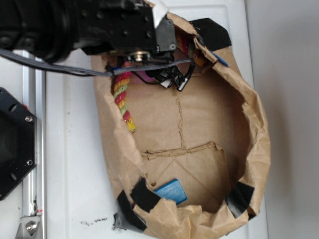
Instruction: Grab the multicolored rope.
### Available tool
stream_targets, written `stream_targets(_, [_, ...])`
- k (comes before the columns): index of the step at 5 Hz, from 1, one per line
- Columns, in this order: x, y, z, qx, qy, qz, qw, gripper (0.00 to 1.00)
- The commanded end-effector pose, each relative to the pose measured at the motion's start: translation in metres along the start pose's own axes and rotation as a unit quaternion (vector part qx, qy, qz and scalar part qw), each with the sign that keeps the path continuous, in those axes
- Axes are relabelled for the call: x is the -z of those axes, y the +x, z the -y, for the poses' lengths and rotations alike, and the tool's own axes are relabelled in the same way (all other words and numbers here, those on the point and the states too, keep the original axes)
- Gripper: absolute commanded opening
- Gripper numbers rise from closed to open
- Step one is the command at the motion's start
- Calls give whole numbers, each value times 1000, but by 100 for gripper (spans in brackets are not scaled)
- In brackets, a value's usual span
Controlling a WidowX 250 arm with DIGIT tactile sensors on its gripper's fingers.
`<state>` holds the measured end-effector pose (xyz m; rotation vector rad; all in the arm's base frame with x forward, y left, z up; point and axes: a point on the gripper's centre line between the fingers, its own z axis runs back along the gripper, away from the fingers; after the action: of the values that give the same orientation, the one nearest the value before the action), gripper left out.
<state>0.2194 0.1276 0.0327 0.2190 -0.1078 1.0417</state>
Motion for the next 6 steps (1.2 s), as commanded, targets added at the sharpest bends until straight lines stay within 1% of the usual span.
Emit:
stream_targets(1, [9,-13,-8,24,-66,-28,997,100])
stream_targets(2, [8,-17,-13,25,-75,-26,996,100])
stream_targets(3, [9,-20,-19,15,-75,-26,997,26])
stream_targets(4, [8,-22,-21,9,-72,-21,997,0])
stream_targets(6, [6,-21,-22,7,-75,-15,997,0])
